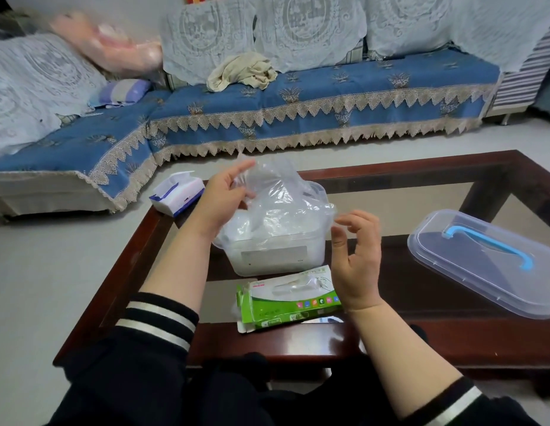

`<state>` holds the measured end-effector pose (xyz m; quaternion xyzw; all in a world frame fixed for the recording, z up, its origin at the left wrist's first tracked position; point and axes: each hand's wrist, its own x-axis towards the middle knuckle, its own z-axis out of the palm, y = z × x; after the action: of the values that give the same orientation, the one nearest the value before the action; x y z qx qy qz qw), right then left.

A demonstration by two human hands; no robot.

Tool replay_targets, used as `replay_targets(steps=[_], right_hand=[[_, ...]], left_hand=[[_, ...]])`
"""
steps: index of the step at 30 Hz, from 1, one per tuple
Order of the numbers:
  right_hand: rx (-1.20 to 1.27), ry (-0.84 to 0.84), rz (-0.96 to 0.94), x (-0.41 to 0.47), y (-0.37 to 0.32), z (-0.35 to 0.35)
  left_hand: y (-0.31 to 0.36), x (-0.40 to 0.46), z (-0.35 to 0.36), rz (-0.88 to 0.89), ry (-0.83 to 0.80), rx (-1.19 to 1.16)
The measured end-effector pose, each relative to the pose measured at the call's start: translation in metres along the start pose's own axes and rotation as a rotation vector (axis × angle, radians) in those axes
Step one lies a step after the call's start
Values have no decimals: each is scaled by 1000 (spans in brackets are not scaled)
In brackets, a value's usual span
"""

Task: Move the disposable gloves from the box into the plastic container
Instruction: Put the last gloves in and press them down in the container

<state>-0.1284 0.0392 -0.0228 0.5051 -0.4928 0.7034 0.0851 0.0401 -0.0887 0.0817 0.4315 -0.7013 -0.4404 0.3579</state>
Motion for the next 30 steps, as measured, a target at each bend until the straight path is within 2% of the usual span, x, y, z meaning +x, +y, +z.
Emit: replay_targets(steps=[3,5,8,10,14,18,21,23,25,27,28,30], right_hand=[[0,-71,30,-3,-1,5],[-24,-176,50,-7,-2,7],[-116,-422,131,-14,-7,12],[-193,-647,217,-20,-5,16],[-286,-1014,319,-30,4,25],[-365,-1137,353,-39,11,29],[-434,-1208,367,-39,15,29],[-470,-1218,360,-38,16,29],[-493,-1209,351,-36,14,30],[-497,-1182,371,-36,12,32],[-500,-1165,380,-35,11,33],[-541,-1164,350,-34,9,33]], left_hand=[[-18,8,7,-95,23,246],[-29,13,9,-144,-3,421],[-39,21,13,-148,-59,736],[-41,22,15,-149,-80,905],[-48,24,15,-176,-136,1098],[-46,18,9,-104,-69,1276],[-48,8,4,-12,92,1128],[-48,-8,8,200,292,858],[-44,-38,19,430,363,575],[-47,-70,33,492,254,459],[-55,-81,39,444,150,465],[-73,-90,50,233,-54,537]])
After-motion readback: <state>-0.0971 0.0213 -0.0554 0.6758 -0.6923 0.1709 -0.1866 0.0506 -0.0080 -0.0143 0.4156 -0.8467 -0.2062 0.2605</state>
